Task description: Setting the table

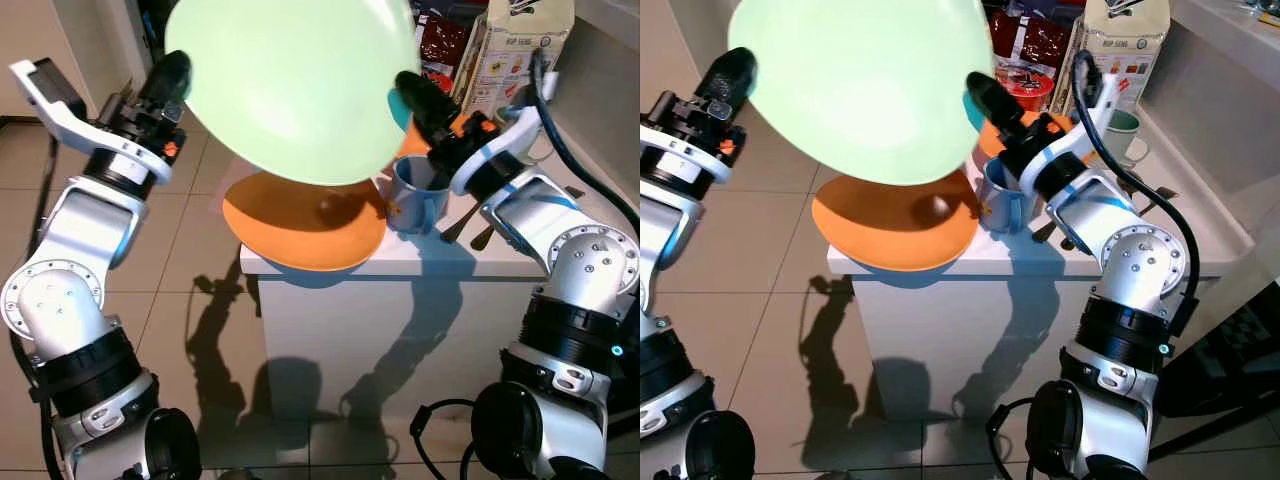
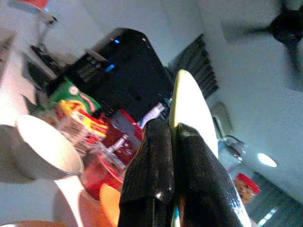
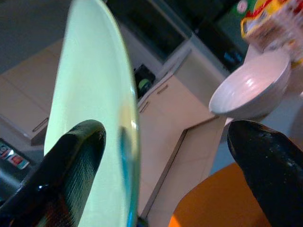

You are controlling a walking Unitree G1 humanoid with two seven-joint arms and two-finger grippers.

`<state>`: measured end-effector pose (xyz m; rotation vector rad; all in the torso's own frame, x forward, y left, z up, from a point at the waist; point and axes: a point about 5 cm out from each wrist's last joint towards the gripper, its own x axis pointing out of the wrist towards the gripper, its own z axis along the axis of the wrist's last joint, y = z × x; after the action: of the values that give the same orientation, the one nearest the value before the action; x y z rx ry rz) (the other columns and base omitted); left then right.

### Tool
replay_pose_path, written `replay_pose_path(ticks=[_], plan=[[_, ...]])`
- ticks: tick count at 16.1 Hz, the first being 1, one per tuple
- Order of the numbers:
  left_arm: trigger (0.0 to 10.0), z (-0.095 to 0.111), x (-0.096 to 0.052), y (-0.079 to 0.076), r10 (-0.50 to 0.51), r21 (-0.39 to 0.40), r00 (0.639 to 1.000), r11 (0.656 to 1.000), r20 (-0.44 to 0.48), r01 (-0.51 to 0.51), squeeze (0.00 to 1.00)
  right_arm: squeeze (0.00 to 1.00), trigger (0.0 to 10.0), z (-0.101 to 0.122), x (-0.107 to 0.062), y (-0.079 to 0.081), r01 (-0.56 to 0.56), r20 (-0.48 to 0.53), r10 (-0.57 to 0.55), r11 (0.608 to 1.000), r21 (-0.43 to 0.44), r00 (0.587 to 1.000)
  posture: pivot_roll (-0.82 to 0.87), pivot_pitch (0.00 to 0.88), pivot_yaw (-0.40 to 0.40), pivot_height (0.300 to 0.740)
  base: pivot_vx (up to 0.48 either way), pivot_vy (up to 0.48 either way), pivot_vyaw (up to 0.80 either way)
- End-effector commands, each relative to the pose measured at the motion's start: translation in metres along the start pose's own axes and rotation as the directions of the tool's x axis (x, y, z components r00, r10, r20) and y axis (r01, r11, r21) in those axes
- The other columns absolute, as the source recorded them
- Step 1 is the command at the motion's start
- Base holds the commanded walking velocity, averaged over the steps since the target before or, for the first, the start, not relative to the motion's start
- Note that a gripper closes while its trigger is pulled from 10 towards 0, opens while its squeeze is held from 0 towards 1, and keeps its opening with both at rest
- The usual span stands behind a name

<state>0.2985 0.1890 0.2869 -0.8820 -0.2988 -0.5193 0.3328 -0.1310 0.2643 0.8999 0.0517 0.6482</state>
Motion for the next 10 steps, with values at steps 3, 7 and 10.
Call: replay_pose_path(ticks=[3,7,10], plan=[[0.0,-0.003,-0.001,-0.011,-0.063,-0.01,0.998,0.998,-0.011,0.063,0.0,0.0,6.6,0.002,0.006,0.012,-0.052,-0.016,0.053,0.997,0.065,0.998,0.06,0.0,-0.062,0.74,0.0,0.0,0.0],[0.0,-0.001,-0.001,-0.006,-0.044,-0.017,0.999,0.999,0.002,0.044,0.0,0.0,0.0,0.004,0.006,0.014,-0.053,-0.01,0.054,0.995,0.087,0.998,0.06,0.0,-0.059,0.74,0.0,0.0,0.0],[0.0,0.002,0.0,-0.003,-0.035,-0.019,0.999,0.999,0.015,0.035,0.0,0.0,0.0,0.005,0.004,0.017,-0.05,0.004,0.05,0.994,0.097,0.999,0.05,0.0,-0.056,0.74,0.0,0.0,0.0]])
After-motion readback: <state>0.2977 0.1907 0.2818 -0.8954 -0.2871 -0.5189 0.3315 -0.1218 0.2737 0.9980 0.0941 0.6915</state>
